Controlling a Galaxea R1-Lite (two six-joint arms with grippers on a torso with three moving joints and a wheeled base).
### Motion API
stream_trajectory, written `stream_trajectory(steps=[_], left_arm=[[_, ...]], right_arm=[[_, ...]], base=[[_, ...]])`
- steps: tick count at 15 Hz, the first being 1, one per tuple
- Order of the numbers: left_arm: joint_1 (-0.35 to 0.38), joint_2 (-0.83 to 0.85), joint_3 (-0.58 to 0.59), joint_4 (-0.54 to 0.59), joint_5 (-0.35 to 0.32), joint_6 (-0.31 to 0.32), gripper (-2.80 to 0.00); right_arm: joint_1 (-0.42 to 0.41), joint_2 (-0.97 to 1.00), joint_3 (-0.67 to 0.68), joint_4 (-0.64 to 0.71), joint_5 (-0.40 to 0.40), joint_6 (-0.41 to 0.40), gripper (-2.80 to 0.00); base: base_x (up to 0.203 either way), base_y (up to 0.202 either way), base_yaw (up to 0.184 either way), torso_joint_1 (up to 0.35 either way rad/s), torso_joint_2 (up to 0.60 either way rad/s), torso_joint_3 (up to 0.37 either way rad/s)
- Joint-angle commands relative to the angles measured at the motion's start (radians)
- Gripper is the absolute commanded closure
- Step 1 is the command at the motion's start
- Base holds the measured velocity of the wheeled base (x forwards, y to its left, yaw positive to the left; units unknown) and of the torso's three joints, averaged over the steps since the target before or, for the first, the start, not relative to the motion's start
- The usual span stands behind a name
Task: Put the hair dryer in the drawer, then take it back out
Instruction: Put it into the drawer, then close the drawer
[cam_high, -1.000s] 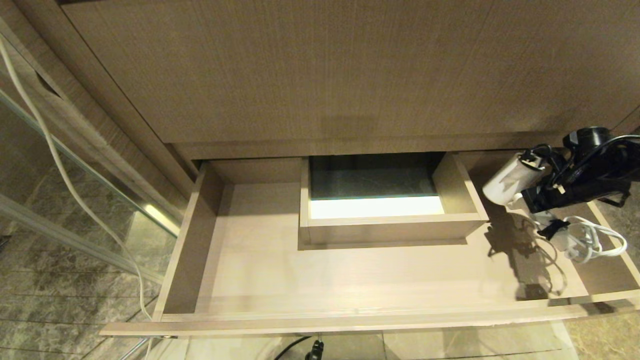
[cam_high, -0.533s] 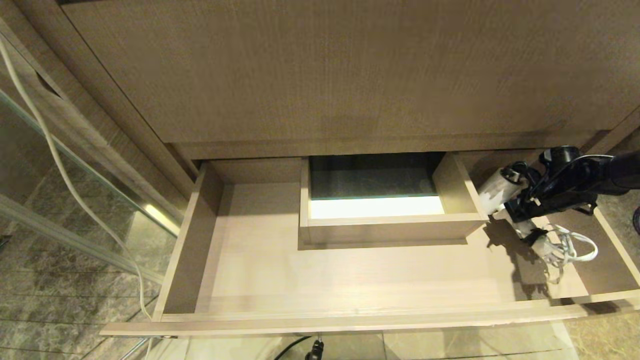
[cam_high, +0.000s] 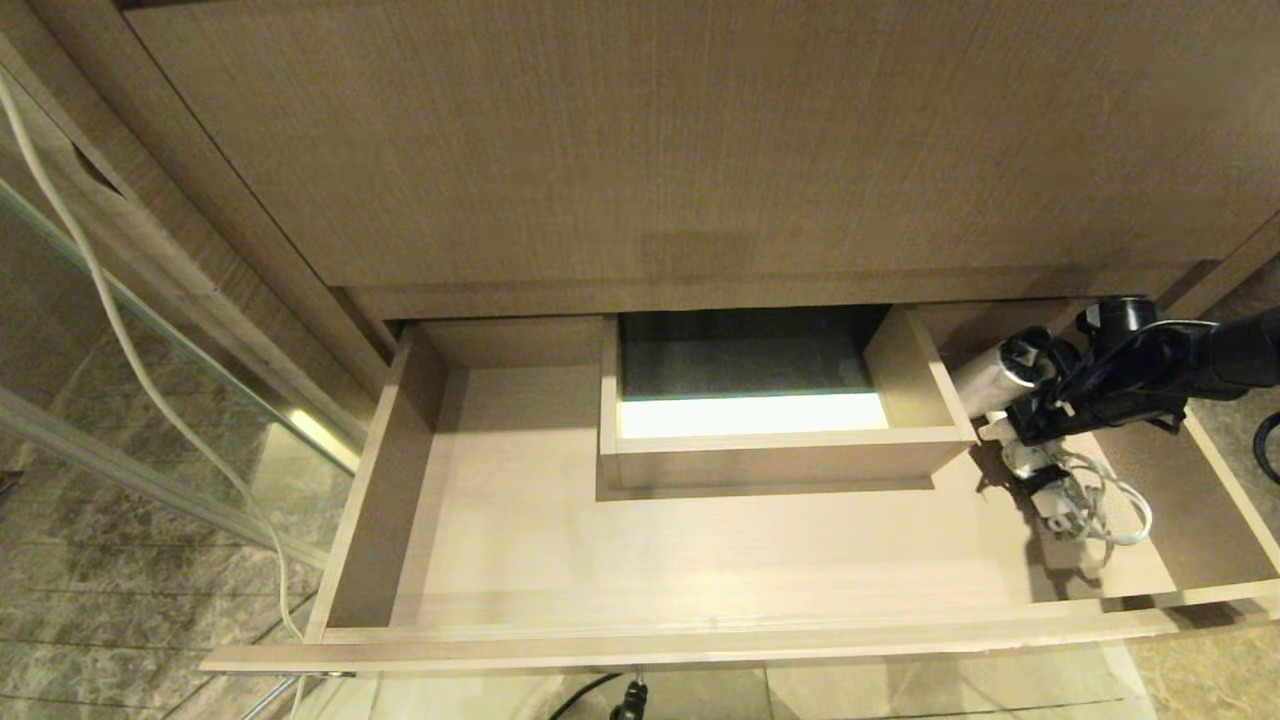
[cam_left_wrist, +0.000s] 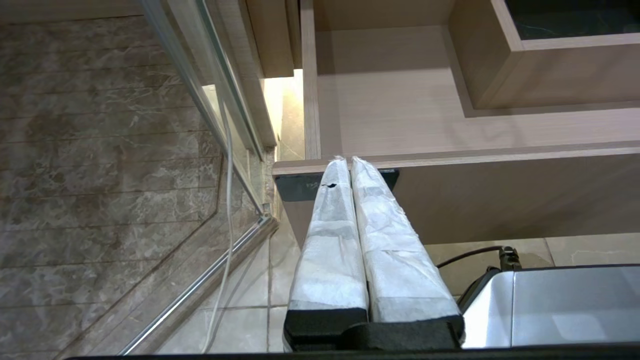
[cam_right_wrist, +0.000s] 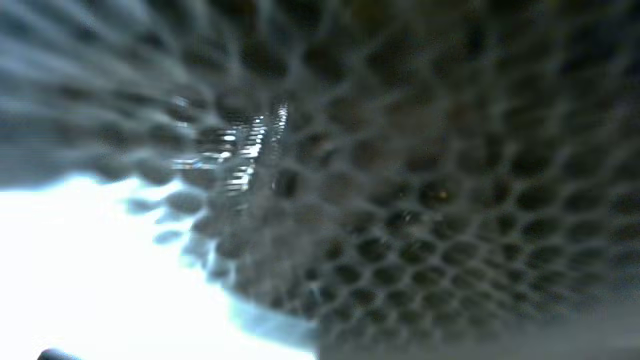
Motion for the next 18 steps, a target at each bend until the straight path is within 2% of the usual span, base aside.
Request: stream_trajectory(steps=[1,10,11,12,16,18], left_arm=[[0.000,0.000,0.002,0.000,0.000,0.000,0.00],[0.000,0.001,0.001,0.000,0.000,0.000,0.00],[0.000,0.001,0.002,0.000,0.000,0.000,0.00],[0.000,0.001,0.002,0.000,0.000,0.000,0.00],[0.000,0.001,0.002,0.000,0.000,0.000,0.00],[0.000,0.001,0.000,0.000,0.000,0.000,0.00]], right_arm=[[-0.007,-0.122,0.056,-0.003,0.002,-0.003,-2.80],[-0.057,-0.627,0.460,-0.004,0.002,0.008,-2.80],[-0.057,-0.699,0.532,-0.003,0.002,0.009,-0.75],[-0.057,-0.771,0.603,-0.002,0.002,0.010,0.00],[-0.057,-1.010,0.831,0.016,0.001,0.009,0.00],[-0.056,-1.141,0.962,0.106,-0.001,0.005,0.00]], base=[[0.000,0.000,0.000,0.000,0.00,0.000],[0.000,0.000,0.000,0.000,0.00,0.000],[0.000,0.000,0.000,0.000,0.00,0.000],[0.000,0.000,0.000,0.000,0.00,0.000],[0.000,0.000,0.000,0.000,0.00,0.000],[0.000,0.000,0.000,0.000,0.00,0.000]])
